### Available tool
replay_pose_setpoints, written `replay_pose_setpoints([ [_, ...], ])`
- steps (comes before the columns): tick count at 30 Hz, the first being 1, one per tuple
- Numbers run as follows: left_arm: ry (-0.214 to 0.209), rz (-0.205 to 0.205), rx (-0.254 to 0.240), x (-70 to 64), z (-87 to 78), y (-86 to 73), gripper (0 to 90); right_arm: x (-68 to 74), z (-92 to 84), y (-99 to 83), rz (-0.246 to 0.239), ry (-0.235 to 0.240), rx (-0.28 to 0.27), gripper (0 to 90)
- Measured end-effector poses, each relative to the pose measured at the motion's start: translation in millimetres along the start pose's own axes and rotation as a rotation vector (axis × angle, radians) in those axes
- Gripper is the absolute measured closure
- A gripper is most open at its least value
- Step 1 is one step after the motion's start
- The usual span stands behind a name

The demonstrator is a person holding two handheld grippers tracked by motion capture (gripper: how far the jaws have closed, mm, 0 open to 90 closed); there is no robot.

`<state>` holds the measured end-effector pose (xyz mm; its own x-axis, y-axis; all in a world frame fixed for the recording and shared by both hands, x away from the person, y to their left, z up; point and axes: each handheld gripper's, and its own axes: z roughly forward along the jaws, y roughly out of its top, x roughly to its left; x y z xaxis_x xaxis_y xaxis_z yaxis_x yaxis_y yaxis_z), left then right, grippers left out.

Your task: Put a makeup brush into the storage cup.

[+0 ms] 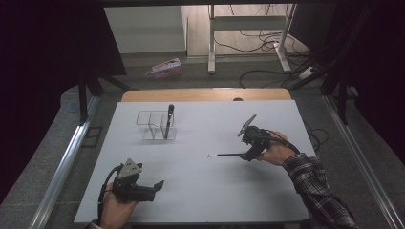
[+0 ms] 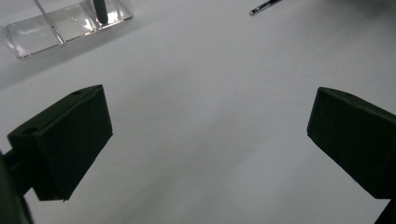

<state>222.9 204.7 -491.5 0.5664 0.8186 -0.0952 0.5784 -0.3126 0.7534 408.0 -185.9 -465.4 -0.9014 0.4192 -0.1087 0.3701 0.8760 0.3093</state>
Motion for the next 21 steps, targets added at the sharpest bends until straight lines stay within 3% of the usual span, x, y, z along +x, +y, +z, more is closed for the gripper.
replay_pose_setpoints([
  [21, 0.002, 0.006, 0.0, -0.6, -0.1, 0.1, 0.6, 2.6, 21.1, 14.8, -0.023, 0.045, 0.0, 43.3],
])
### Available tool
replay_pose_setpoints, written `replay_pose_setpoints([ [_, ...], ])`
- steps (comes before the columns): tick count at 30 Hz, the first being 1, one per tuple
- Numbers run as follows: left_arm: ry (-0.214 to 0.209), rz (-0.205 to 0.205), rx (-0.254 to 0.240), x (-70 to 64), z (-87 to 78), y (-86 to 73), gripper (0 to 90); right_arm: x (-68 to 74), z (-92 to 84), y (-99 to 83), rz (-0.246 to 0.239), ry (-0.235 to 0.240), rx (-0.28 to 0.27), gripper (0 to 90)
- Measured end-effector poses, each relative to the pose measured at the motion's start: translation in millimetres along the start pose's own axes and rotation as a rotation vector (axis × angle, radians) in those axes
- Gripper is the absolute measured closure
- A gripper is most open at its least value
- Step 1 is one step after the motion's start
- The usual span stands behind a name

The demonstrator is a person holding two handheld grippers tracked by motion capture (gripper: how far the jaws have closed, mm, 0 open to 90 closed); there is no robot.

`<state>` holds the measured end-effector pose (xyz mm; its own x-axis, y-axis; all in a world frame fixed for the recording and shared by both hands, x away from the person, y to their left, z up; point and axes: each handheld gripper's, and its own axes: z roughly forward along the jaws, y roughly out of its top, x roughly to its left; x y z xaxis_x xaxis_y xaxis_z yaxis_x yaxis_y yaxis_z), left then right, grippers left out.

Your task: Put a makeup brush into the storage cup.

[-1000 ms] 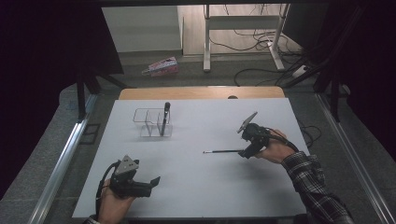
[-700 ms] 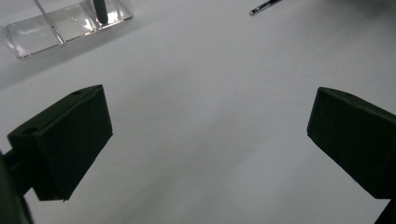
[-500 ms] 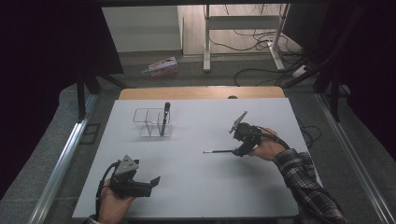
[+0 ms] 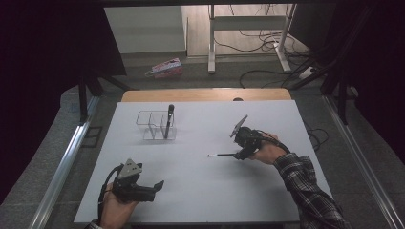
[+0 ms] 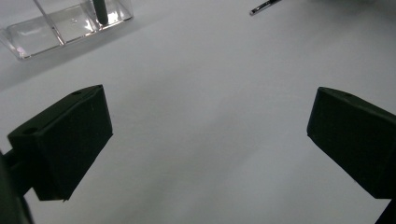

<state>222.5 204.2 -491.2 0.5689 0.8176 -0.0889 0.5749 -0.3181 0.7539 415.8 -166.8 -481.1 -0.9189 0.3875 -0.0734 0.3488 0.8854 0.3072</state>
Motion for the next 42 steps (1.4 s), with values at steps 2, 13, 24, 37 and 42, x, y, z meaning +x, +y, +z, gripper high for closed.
replay_pose_setpoints([
  [2, 0.0, 0.0, 0.0, 0.0, -0.1, 0.0, 0.6, -0.5, 2.7, -0.2, 0.0, 0.013, -0.002, 44.7],
  [13, 0.002, 0.005, 0.002, -1.0, -0.1, 0.1, 0.8, -1.0, 15.4, -3.0, -0.01, 0.047, 0.03, 58.3],
  [24, 0.011, 0.015, -0.002, -2.2, -1.2, 0.2, 1.1, 8.0, 13.9, 2.9, -0.016, 0.082, 0.097, 85.3],
  [37, 0.016, 0.014, -0.001, -2.2, -0.7, 0.5, 1.2, 0.4, 7.9, -9.3, 0.074, 0.123, 0.025, 85.5],
  [42, 0.016, 0.014, -0.001, -2.3, -0.4, 0.7, 1.2, -2.0, 1.8, -12.1, 0.095, 0.125, -0.012, 85.5],
])
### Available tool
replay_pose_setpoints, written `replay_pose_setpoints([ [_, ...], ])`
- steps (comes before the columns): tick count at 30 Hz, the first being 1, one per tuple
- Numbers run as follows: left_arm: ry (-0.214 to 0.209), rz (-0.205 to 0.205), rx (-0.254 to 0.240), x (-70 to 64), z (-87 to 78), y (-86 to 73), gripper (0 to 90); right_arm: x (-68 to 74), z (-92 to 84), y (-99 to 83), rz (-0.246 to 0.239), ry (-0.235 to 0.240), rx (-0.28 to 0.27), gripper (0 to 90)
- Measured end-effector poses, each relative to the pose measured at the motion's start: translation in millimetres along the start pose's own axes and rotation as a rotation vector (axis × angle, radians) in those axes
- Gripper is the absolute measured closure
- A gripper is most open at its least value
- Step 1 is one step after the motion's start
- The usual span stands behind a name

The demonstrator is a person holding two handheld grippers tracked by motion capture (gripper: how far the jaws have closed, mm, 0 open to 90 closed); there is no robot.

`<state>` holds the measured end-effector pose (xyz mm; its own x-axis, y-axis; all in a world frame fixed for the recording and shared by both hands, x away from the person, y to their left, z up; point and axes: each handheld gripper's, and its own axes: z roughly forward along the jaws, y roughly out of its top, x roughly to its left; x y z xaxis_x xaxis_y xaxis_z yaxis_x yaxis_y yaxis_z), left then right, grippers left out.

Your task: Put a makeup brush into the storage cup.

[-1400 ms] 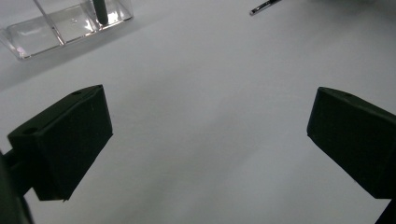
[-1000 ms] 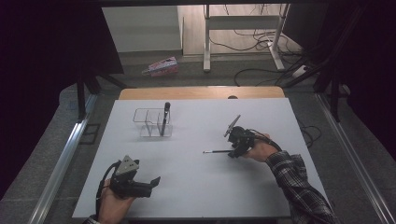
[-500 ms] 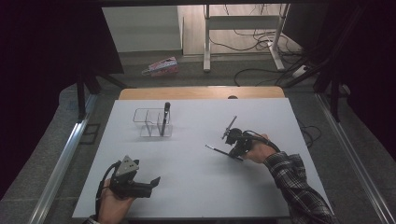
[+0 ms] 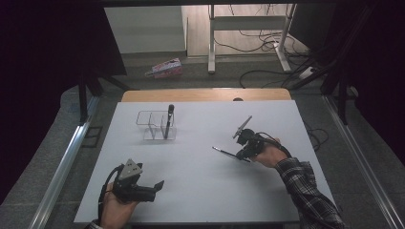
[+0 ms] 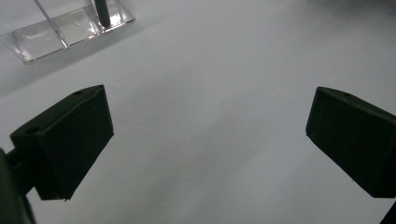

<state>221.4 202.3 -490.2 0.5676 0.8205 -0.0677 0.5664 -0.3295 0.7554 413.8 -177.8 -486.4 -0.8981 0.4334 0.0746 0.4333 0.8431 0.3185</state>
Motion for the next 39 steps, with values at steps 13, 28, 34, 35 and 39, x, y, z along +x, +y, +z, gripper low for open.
replay_pose_setpoints([
  [13, 0.0, -0.003, 0.004, 0.6, 1.4, 0.6, 1.2, -0.1, -14.1, -0.6, -0.012, -0.019, -0.059, 85.6],
  [28, -0.039, -0.053, -0.02, 2.1, 2.3, 2.2, 0.3, 4.7, -25.8, -13.7, 0.02, -0.014, -0.168, 85.6],
  [34, -0.042, -0.042, -0.045, 1.9, 2.1, 1.5, 0.4, 10.1, -27.8, -21.6, 0.034, -0.016, -0.212, 85.6],
  [35, -0.041, -0.041, -0.046, 1.9, 2.1, 1.4, 0.5, 11.1, -28.1, -22.9, 0.037, -0.014, -0.218, 85.6],
  [39, -0.036, -0.038, -0.057, 2.6, 1.5, 1.2, 0.7, 15.2, -29.1, -27.5, 0.041, -0.023, -0.242, 85.6],
])
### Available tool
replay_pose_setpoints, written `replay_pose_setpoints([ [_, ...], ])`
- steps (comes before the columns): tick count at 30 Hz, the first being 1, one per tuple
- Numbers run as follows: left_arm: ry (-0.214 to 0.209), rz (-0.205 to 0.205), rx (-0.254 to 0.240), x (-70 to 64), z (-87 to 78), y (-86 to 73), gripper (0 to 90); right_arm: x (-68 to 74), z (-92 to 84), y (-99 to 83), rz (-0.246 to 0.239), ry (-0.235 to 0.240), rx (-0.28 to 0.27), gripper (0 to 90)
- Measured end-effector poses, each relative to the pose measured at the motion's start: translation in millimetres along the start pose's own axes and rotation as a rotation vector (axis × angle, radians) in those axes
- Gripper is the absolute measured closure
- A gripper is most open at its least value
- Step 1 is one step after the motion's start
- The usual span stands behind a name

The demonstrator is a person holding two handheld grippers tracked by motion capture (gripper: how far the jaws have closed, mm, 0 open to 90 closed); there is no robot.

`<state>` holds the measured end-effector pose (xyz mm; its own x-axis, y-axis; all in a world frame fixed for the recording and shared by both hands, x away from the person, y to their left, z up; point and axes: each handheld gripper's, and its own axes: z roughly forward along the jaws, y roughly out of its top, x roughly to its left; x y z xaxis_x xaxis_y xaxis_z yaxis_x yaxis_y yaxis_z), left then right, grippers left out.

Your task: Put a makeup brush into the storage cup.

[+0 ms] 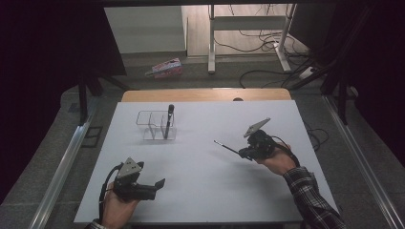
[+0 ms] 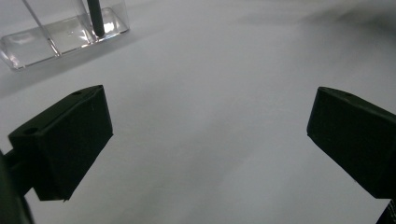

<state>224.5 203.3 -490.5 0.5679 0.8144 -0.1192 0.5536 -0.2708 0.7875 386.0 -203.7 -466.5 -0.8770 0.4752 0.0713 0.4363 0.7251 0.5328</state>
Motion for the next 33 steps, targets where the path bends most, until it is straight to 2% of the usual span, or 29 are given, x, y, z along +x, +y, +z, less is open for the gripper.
replay_pose_setpoints([
  [4, 0.001, -0.008, -0.015, 1.9, -0.7, -0.4, 0.9, 2.7, -2.4, -4.5, 0.005, 0.0, -0.023, 85.6],
  [8, -0.027, -0.034, -0.02, 4.2, 0.1, -0.8, 0.8, 5.0, -3.5, -7.7, 0.0, -0.012, -0.042, 85.6],
  [15, -0.039, -0.039, -0.035, 4.7, 0.0, -1.0, 0.1, 9.2, -7.5, -12.3, 0.008, -0.021, -0.072, 85.5],
  [24, -0.027, -0.019, -0.034, 1.5, 1.3, 0.1, 0.2, 18.2, -9.9, -16.9, 0.008, -0.027, -0.089, 85.5],
  [29, -0.009, -0.004, -0.035, 2.0, 1.5, 0.1, 0.8, 20.8, -17.5, -20.8, 0.025, -0.025, -0.136, 85.5],
  [33, -0.003, -0.011, -0.023, 1.9, 1.3, 0.6, 0.8, 23.9, -22.2, -25.1, 0.038, -0.025, -0.152, 85.5],
])
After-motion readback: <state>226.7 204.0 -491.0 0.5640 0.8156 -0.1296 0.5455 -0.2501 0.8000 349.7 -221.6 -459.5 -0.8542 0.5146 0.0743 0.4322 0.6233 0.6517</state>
